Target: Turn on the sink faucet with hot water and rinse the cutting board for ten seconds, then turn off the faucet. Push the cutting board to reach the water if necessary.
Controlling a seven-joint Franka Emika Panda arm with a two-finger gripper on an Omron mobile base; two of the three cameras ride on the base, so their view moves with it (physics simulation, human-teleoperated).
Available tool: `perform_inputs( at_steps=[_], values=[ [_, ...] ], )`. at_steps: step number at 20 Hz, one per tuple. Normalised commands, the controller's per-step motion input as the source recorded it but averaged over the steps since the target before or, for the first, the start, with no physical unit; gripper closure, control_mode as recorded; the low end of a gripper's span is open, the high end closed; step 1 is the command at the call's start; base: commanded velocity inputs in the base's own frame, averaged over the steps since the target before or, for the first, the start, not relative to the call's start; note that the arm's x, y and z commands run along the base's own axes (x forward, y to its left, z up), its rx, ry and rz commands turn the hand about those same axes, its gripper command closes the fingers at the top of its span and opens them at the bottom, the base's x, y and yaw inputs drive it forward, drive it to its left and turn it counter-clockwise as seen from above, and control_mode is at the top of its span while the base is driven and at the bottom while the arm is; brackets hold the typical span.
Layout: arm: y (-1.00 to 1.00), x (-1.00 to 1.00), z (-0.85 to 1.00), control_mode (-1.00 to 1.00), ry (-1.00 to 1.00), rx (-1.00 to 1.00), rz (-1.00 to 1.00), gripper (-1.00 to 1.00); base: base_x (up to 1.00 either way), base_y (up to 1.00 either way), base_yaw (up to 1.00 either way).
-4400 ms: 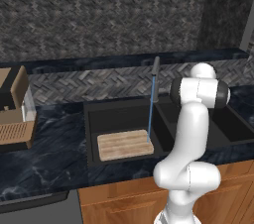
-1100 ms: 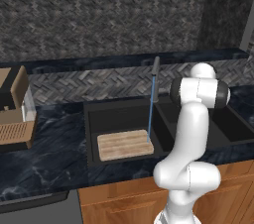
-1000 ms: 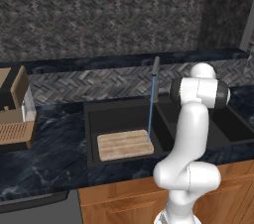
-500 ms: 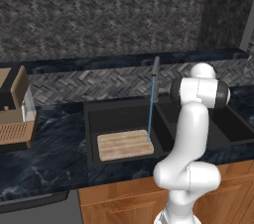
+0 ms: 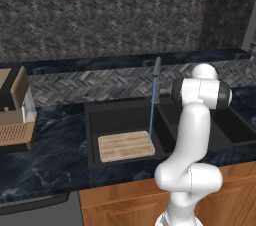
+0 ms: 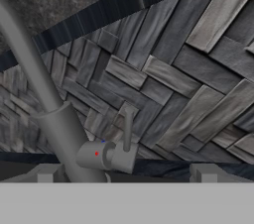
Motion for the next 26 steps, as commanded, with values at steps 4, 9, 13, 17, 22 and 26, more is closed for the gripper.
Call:
perform_inputs(
  at_steps=[4, 9, 13, 17, 22, 26],
  values=[
    [0.0, 0.0, 0.0, -1.0, 0.0, 0.0, 0.0, -1.0, 0.0, 0.0, 0.0],
    [0.0, 0.12, 0.0, -1.0, 0.0, 0.0, 0.0, -1.0, 0.0, 0.0, 0.0],
    [0.0, 0.28, 0.0, -1.0, 0.0, 0.0, 0.0, -1.0, 0.0, 0.0, 0.0],
    [0.0, 0.29, 0.0, -1.0, 0.0, 0.0, 0.0, -1.0, 0.0, 0.0, 0.0],
    [0.16, 0.02, 0.0, -1.0, 0.0, 0.0, 0.0, -1.0, 0.0, 0.0, 0.0],
    [0.19, 0.0, 0.0, -1.0, 0.0, 0.0, 0.0, -1.0, 0.0, 0.0, 0.0]
  ],
)
